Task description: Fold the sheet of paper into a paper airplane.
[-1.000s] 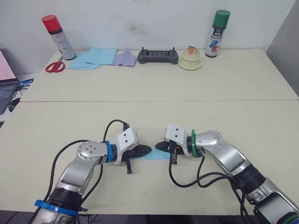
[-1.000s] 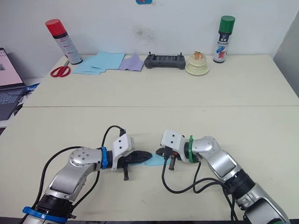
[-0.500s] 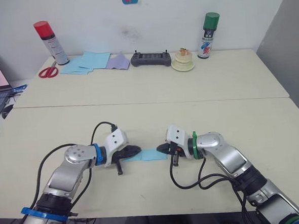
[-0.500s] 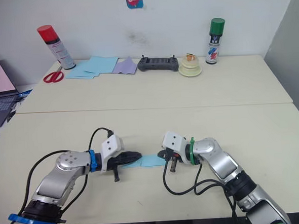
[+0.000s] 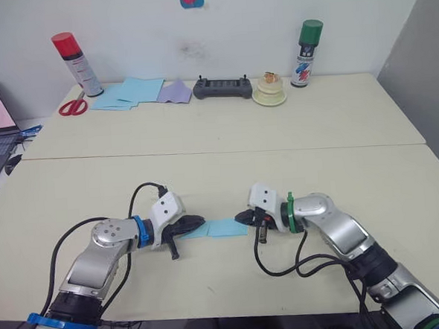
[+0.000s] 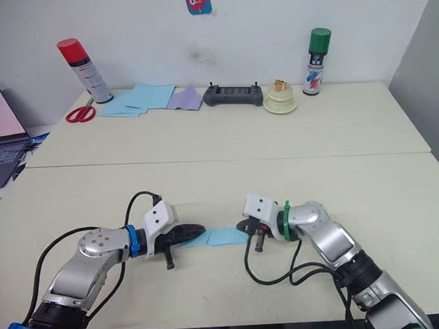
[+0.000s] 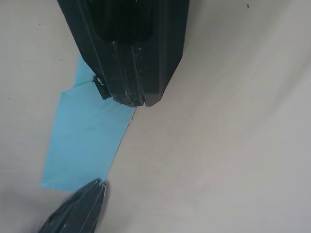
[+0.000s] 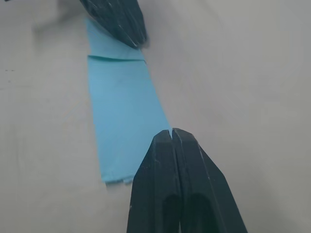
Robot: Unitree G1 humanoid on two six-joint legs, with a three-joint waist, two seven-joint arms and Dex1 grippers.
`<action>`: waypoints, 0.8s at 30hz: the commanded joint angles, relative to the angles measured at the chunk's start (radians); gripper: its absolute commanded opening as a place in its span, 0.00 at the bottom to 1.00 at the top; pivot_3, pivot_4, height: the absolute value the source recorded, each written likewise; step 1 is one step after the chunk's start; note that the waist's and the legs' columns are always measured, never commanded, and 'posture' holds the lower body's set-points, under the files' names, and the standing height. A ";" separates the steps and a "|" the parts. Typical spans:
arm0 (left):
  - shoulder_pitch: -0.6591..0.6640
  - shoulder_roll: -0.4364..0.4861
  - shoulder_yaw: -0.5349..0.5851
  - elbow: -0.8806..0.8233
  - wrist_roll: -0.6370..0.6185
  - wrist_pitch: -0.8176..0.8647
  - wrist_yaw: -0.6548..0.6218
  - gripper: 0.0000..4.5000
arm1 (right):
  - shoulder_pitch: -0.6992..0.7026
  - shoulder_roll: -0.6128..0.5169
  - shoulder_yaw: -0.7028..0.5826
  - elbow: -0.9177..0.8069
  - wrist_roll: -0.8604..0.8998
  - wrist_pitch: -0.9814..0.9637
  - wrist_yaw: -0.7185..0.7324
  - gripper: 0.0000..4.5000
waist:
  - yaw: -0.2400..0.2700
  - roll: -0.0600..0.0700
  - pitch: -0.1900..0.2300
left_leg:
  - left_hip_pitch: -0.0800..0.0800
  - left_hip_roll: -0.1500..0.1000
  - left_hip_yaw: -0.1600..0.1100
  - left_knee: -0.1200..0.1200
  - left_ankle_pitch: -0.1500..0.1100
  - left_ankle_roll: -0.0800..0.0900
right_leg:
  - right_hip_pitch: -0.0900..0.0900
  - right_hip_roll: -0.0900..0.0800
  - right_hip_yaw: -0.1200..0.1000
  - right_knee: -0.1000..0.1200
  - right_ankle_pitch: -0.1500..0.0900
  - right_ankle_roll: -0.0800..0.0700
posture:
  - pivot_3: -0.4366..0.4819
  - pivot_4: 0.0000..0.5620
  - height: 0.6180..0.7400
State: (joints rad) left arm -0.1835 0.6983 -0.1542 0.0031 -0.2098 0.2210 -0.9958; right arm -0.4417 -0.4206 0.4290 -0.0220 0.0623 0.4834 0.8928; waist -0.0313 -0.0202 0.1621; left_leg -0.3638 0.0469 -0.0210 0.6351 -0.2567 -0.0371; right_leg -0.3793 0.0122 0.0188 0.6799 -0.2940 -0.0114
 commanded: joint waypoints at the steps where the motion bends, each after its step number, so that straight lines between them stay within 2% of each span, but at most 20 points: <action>1: 0.028 0.009 -0.050 0.067 0.079 -0.006 0.007 0.00 | 0.052 -0.080 -0.037 0.031 -0.011 0.103 0.001 0.01 | 0.002 0.000 -0.001 | 0.000 0.000 0.000 0.000 0.000 0.000 | 0.000 0.000 0.000 0.000 0.000 0.000 | 0.48 0.27 1.00; 5: 0.024 0.002 -0.060 0.082 0.094 -0.023 0.012 0.00 | 0.073 -0.141 -0.062 -0.007 0.009 0.084 0.022 0.01 | 0.005 0.002 -0.003 | 0.000 0.000 0.000 0.000 0.000 0.000 | 0.001 -0.001 0.000 -0.001 0.000 0.000 | 0.48 0.27 1.00; 8: 0.023 0.000 -0.062 0.086 0.098 -0.030 0.016 0.00 | 0.063 -0.142 -0.104 -0.062 0.047 0.030 0.029 0.01 | 0.005 0.001 -0.003 | 0.000 -0.001 0.000 0.000 0.000 0.000 | 0.001 -0.002 0.000 -0.001 0.000 0.000 | 0.48 0.27 1.00; 11: 0.020 0.000 -0.062 0.094 0.098 -0.037 0.016 0.00 | 0.037 -0.097 -0.133 -0.119 0.083 -0.003 0.015 0.01 | 0.004 0.002 -0.002 | 0.000 -0.001 0.000 0.000 0.000 0.000 | 0.000 -0.001 0.000 -0.001 0.000 0.001 | 0.48 0.27 1.00; 15: 0.017 0.000 -0.061 0.098 0.099 -0.039 0.011 0.00 | 0.018 -0.013 -0.105 -0.154 0.088 0.026 -0.022 0.01 | 0.002 0.003 -0.002 | -0.001 0.000 0.000 -0.001 0.000 0.000 | -0.001 0.000 -0.001 -0.001 0.000 0.001 | 0.48 0.27 1.00; 19: 0.009 -0.001 -0.064 0.101 0.102 -0.041 0.010 0.00 | 0.017 0.094 -0.028 -0.093 0.048 0.042 -0.078 0.01 | 0.003 0.003 -0.002 | 0.000 0.000 0.000 -0.004 0.000 0.000 | -0.001 0.001 -0.002 -0.001 0.000 0.000 | 0.48 0.27 1.00; 24: 0.001 -0.004 -0.069 0.105 0.101 -0.040 0.011 0.00 | 0.001 0.115 0.019 0.004 -0.003 0.044 -0.097 0.01 | 0.004 0.004 -0.002 | -0.001 0.000 0.000 -0.004 0.000 0.000 | -0.002 0.000 -0.001 -0.001 0.000 0.000 | 0.48 0.27 1.00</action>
State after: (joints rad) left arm -0.2078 0.6926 -0.1825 0.0378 -0.1764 0.1454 -0.9945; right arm -0.4205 -0.3007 0.4460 -0.0288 0.0841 0.5198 0.8057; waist -0.0273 -0.0166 0.1604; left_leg -0.3641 0.0466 -0.0206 0.6307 -0.2564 -0.0373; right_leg -0.3809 0.0121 0.0196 0.6789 -0.2945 -0.0112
